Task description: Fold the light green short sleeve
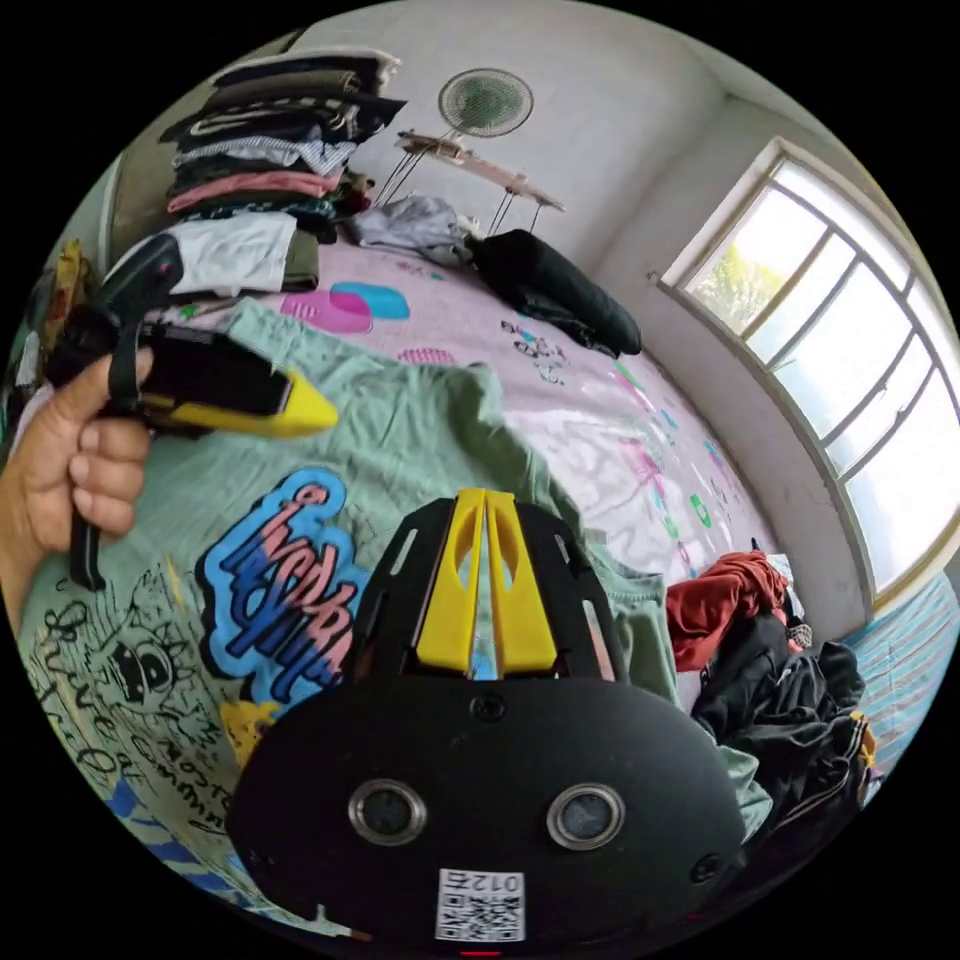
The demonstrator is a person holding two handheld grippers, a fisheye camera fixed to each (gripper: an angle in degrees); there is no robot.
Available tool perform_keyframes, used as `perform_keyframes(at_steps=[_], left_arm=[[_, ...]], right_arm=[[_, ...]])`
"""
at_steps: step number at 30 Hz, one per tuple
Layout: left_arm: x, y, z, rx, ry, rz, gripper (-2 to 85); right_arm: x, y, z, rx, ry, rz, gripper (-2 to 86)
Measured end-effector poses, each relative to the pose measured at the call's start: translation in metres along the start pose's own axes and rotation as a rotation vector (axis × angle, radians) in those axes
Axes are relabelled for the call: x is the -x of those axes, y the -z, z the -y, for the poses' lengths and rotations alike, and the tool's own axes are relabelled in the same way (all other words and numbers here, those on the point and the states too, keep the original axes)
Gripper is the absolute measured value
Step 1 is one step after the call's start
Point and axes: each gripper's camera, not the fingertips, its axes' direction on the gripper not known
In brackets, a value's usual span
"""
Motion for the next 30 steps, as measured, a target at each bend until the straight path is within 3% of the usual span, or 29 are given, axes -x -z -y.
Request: perform_keyframes(at_steps=[3,8,11,14,18,20,23,26,30], left_arm=[[-0.002,0.014,0.000,-0.023,-0.012,0.050,0.5],[-0.004,0.080,-0.006,-0.286,-0.015,0.183,0.6],[0.018,0.110,-0.009,-0.359,0.089,0.151,0.6],[0.046,0.124,-0.011,-0.365,0.220,0.065,0.6],[0.050,0.137,-0.011,-0.369,0.247,0.096,0.6],[0.052,0.145,-0.012,-0.390,0.254,0.099,0.6],[0.054,0.157,-0.014,-0.425,0.271,0.124,0.6],[0.055,0.161,-0.011,-0.411,0.276,0.130,0.6],[0.056,0.167,-0.008,-0.407,0.283,0.131,0.5]], right_arm=[[-0.041,-0.017,0.047,0.039,-0.106,0.062,2.0],[-0.100,-0.145,0.103,0.396,-0.339,0.338,5.9],[-0.102,-0.189,0.094,0.491,-0.439,0.502,6.2],[-0.088,-0.185,0.080,0.498,-0.394,0.507,3.6],[-0.043,-0.132,0.048,0.372,-0.172,0.410,1.1],[0.000,-0.062,0.003,0.119,-0.039,0.306,0.5],[0.065,-0.004,-0.075,-0.063,0.082,0.184,0.4],[0.117,-0.001,-0.137,0.003,0.173,0.050,0.6],[0.110,0.010,-0.155,-0.033,0.116,0.012,1.6]])
